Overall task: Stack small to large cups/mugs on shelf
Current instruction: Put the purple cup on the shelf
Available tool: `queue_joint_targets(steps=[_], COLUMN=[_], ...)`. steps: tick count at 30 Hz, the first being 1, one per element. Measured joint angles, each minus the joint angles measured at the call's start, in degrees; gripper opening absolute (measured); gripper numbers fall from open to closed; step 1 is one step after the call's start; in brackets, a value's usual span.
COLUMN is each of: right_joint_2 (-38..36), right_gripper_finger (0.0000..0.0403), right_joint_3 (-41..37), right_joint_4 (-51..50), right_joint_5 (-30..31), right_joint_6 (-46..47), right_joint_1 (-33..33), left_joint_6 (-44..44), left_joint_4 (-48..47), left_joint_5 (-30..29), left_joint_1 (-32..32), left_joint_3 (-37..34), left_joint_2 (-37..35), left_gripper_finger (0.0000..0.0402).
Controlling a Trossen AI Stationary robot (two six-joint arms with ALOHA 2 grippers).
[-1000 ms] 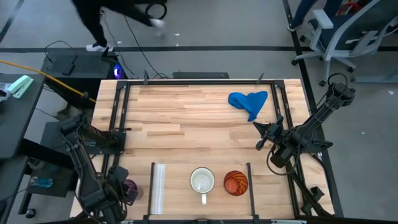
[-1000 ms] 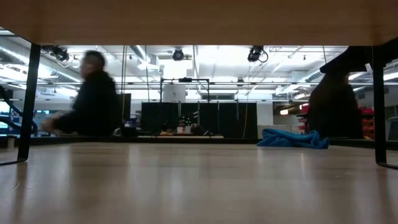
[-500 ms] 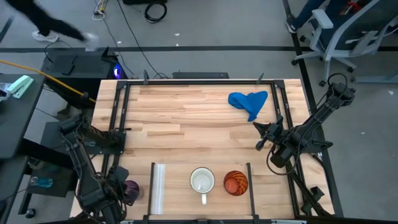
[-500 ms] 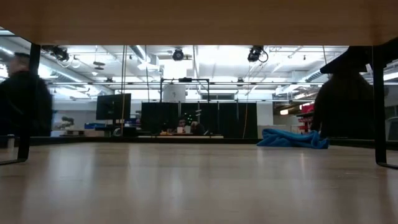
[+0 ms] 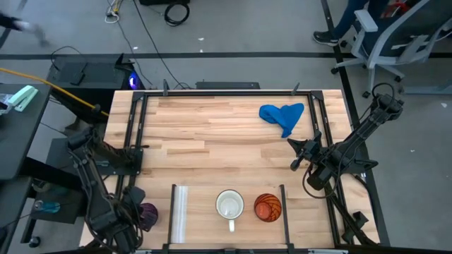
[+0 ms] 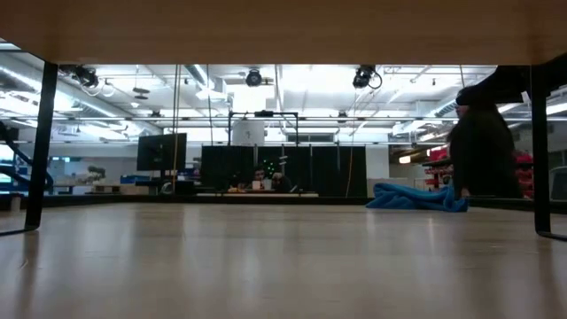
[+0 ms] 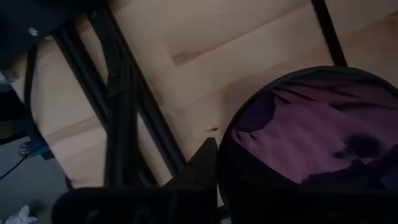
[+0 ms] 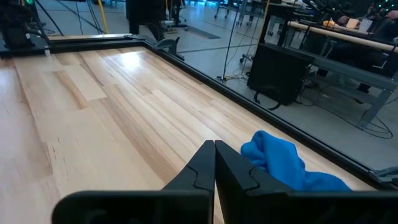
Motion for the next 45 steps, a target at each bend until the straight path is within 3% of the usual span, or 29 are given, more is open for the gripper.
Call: queue_joint_targets(steps=[7, 16, 29, 39, 45], right_joint_2=[0.00, 0.00, 0.00, 0.01, 0.00], right_gripper_finger=[0.0010, 0.0010, 0.0010, 0.0011, 0.0011], right_joint_3=[0.00, 0.00, 0.00, 0.00, 0.00], right_joint_4=[-0.01, -0.01, 0.76, 0.82, 0.87], right_joint_5=[-0.03, -0.65, -1.55, -1.53, -1.53], right_joint_6=[0.00, 0.00, 0.09, 0.02, 0.02], right_joint_1=[0.00, 0.02, 0.11, 0.11, 0.11], left_joint_6=[0.15, 0.70, 0.80, 4.42, 6.20], left_joint_4=[-4.64, -4.32, -4.25, -4.01, -4.30], left_joint_5=[0.02, -6.45, -7.82, -17.60, -9.81], left_joint_1=[0.00, 1.12, 1.77, 3.86, 8.32], left_joint_3=[-0.20, -0.13, -0.09, -0.79, -9.28], left_joint_2=[-4.26, -11.39, -19.53, -25.05, -29.95], left_gripper_finger=[0.0013, 0.0013, 0.0013, 0.0013, 0.0013])
